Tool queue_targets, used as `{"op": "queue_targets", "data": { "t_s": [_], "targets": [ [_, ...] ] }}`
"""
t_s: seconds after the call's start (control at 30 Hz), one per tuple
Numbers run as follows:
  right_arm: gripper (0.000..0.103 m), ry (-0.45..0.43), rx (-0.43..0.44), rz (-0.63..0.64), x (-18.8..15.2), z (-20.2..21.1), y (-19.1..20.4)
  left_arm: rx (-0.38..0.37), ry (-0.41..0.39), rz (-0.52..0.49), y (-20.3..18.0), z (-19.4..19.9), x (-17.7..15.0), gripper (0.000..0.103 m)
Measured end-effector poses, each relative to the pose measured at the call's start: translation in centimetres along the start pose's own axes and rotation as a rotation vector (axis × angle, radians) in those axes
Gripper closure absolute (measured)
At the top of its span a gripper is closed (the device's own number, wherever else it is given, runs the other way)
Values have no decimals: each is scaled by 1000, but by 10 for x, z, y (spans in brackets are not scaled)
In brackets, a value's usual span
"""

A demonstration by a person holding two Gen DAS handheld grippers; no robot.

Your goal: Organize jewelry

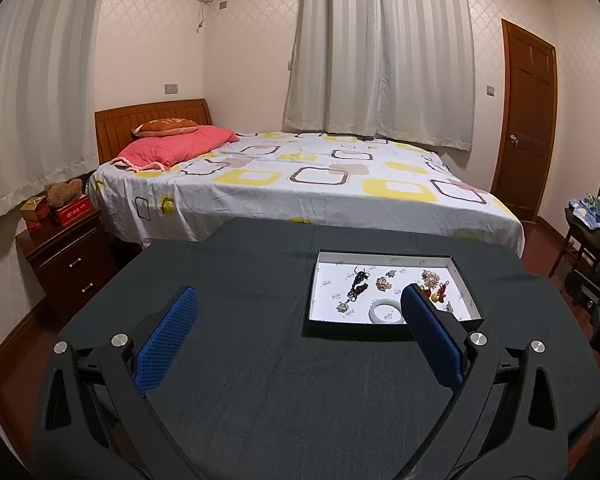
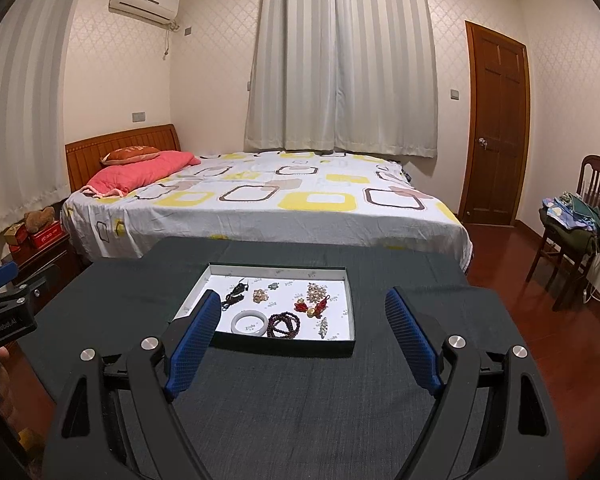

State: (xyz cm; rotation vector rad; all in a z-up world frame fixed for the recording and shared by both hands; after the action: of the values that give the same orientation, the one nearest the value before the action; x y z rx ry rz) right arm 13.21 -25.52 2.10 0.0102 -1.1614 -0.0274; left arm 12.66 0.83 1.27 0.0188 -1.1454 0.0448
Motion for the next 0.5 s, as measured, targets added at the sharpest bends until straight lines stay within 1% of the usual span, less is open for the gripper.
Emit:
{"op": "queue_targets", "data": {
  "t_s": [0.5],
  "targets": [
    [22,3,3,2,0,5,3,-9,4,2,-7,-2,-3,4]
  ]
}}
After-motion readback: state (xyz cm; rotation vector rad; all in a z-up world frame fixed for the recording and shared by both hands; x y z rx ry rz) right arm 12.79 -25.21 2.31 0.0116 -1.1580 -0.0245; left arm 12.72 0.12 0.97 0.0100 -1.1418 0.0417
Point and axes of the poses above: each gripper's, at about its wrist camera, not at the fingertips, and z roughly against the way its jaws point, y to its left, x to its top, the point moved 10 cm from there along -z, roughly the way its jaws point, and after that the axes turned 2 degrees about -y, right-handed, at the moved point
